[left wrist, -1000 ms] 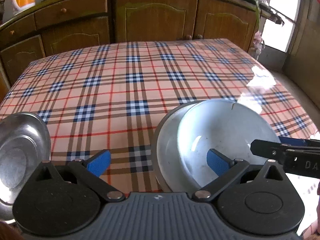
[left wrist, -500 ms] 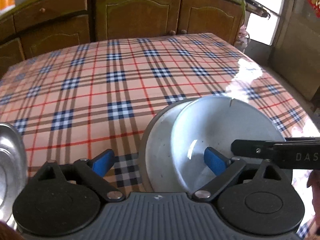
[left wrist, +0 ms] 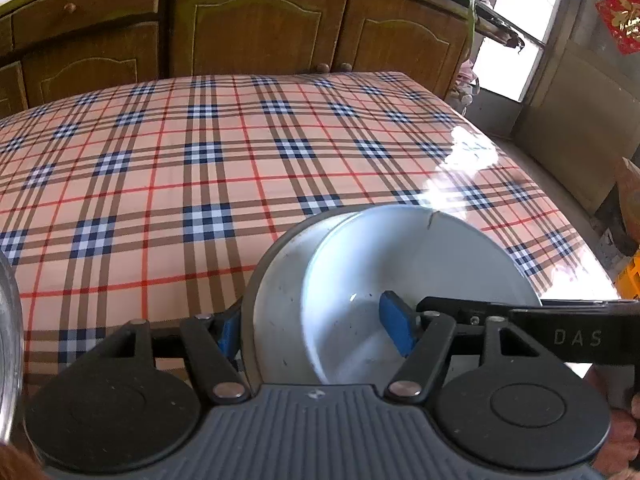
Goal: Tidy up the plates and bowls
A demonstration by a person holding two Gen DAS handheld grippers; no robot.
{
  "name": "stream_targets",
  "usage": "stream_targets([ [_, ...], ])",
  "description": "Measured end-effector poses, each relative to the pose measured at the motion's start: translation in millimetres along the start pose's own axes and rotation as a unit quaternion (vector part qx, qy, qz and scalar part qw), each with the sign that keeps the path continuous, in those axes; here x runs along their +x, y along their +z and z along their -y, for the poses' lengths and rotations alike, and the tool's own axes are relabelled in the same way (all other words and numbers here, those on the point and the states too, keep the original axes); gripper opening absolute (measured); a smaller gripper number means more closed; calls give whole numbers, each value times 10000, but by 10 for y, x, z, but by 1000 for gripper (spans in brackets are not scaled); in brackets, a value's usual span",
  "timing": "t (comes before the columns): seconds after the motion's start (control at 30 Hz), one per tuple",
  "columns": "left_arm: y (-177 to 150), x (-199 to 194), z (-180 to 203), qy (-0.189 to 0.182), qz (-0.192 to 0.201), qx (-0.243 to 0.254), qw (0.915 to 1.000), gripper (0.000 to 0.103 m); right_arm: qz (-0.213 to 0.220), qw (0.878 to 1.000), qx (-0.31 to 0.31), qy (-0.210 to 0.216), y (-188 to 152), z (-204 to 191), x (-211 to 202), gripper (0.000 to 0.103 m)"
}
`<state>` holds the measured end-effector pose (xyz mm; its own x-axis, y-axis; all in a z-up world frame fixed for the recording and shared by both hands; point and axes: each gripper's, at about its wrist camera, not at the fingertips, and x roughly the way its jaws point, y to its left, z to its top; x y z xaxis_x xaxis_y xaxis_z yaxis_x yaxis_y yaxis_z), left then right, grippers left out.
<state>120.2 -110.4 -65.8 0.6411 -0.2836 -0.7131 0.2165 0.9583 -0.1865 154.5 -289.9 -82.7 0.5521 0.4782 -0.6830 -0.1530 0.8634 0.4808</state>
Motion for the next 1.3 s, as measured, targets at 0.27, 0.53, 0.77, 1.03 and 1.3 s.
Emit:
stream_targets([
  [0.27, 27, -107, 39, 167, 147, 19, 9998, 69, 113, 9998, 15, 135, 10, -17, -54, 53],
  [0.53, 46, -281, 117, 254, 271, 61, 9993, 68, 252, 9994, -78, 216, 17, -105, -215, 53],
  [0.77, 74, -495, 209, 313, 448, 128, 9984, 68, 409, 9987, -138, 258, 6, -218, -432, 53],
  [1.03, 89, -742, 311, 338, 657, 208, 9970, 68, 605, 9975, -184, 304, -9, -343, -697, 53],
  [1.3, 80, -958, 345, 385, 824, 232, 9956, 68, 717, 9964, -272, 364, -27, -475, -902, 53],
])
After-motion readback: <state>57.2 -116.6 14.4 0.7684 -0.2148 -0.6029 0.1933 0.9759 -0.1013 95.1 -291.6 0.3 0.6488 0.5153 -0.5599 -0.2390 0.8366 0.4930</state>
